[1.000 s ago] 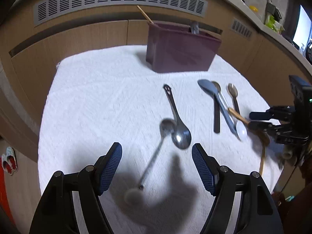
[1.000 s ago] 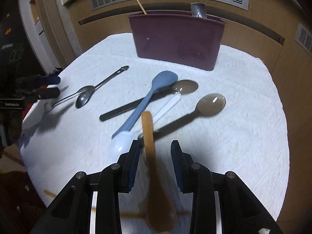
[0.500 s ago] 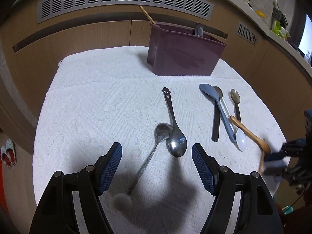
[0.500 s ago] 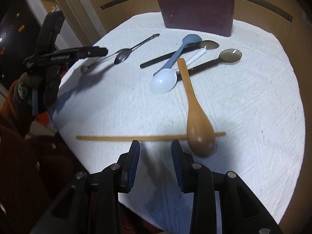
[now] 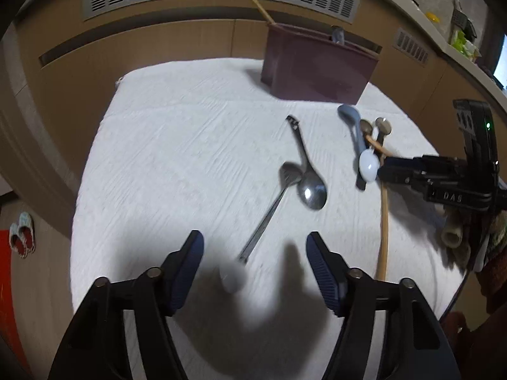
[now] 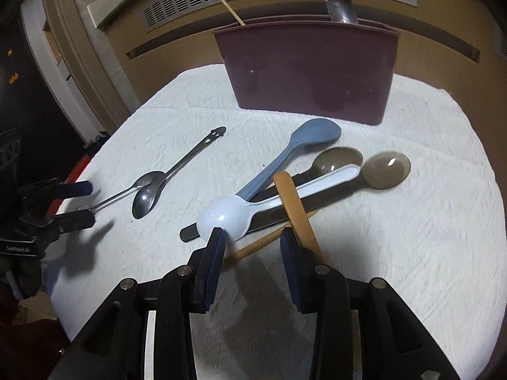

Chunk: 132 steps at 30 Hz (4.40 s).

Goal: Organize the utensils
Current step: 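Grasp the white ball-ended steel spoon with the left tool, then grasp the wooden spoon by its handle with the right tool, then carry both spoons to the caddy and release them inside with both tools, then grasp the blue plastic spoon with left tool while right tool grasps a brown spoon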

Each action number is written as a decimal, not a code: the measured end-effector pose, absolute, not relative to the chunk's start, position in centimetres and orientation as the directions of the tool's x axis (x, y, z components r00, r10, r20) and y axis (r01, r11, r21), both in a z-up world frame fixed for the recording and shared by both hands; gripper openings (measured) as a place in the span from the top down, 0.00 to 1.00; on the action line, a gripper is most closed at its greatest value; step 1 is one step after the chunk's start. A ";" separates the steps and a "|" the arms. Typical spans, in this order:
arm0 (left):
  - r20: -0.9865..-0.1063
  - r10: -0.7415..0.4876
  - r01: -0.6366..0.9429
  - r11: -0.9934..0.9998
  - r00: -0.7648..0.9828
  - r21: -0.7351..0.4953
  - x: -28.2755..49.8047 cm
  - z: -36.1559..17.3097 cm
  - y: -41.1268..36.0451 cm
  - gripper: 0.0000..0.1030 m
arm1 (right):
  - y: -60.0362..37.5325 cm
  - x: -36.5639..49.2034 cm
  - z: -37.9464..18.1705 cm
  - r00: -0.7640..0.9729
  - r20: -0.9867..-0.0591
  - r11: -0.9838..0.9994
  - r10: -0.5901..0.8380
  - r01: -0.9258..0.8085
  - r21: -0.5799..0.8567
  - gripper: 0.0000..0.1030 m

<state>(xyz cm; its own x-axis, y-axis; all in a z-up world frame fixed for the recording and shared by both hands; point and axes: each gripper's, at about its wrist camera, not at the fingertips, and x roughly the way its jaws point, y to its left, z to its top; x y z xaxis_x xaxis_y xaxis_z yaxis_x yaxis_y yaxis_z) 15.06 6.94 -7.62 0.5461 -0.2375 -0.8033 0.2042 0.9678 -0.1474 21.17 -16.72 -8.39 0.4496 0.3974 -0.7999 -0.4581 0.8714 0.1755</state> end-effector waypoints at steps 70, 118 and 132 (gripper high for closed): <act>-0.272 -0.442 0.392 0.894 0.855 -0.219 28.6 17.1 -0.8 0.79 | -20.4 27.7 15.3 0.877 -0.360 0.938 0.318 -0.348 -0.018 0.89; -0.731 -0.355 0.237 0.935 0.582 -0.264 22.9 -7.2 1.9 0.55 | -23.8 24.2 -6.6 0.554 -0.804 0.975 0.216 -0.160 0.151 0.73; -0.738 -0.332 0.182 0.943 0.588 -0.279 22.6 -7.0 3.9 0.55 | -19.8 31.5 -8.0 0.523 -0.835 0.985 0.170 -0.093 0.143 0.59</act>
<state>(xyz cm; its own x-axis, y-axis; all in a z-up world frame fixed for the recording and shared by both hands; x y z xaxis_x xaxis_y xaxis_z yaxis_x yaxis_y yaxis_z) 22.63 3.85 -7.05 0.5879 -0.3320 -0.7377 0.1824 0.9428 -0.2790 31.48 -19.84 -8.02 0.5226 0.1701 -0.8355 -0.0928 0.9854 0.1426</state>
